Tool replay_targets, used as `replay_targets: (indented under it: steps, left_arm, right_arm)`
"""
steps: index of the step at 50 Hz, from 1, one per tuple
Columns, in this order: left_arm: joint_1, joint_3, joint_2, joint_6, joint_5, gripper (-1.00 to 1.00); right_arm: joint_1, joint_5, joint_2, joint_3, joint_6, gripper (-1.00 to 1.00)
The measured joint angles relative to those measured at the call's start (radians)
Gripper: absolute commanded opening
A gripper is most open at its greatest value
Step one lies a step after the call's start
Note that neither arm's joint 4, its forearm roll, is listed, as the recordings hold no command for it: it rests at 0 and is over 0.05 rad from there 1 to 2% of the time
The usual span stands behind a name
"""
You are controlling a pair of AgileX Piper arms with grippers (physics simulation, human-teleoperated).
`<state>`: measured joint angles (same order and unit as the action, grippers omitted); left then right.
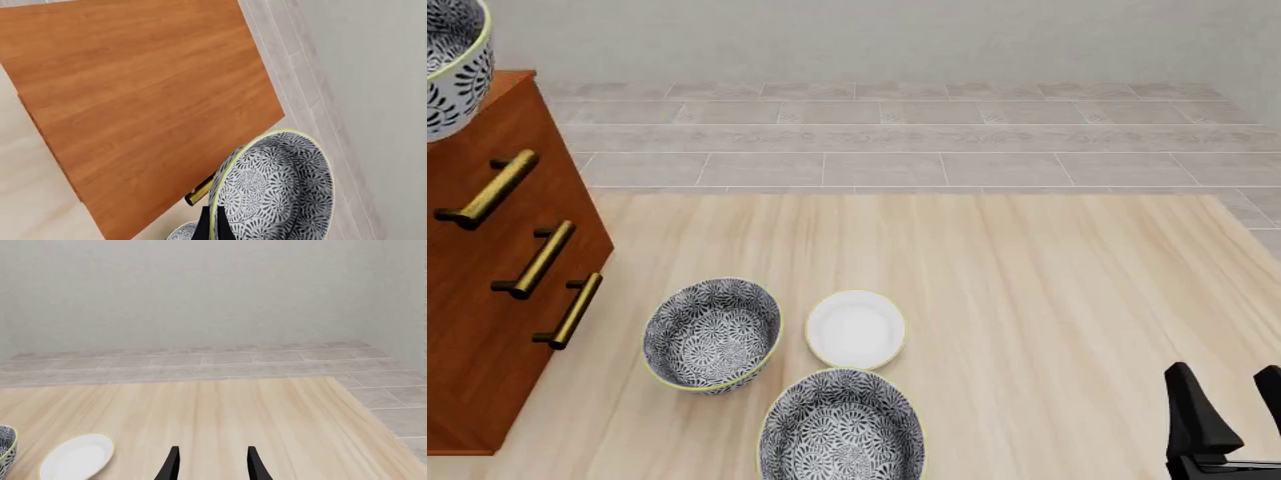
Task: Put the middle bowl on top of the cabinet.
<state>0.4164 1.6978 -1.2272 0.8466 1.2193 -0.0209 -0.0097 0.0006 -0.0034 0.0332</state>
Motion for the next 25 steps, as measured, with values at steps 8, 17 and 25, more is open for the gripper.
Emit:
replay_targets:
  steps: [8, 17, 25]
  left_arm:
    - [0.043, 0.028, -0.016, 0.0, 0.001, -1.0]
    - [0.1, 0.052, -0.041, -0.011, 0.001, -1.0]
    - [0.155, 0.073, -0.068, -0.031, 0.001, -1.0]
  right_arm:
    - [0.002, 0.002, 0.0, 0.0, -0.003, 1.0]
    - [0.005, 0.003, 0.0, 0.002, -0.006, 1.0]
    - [0.006, 0.004, 0.0, 0.002, -0.007, 1.0]
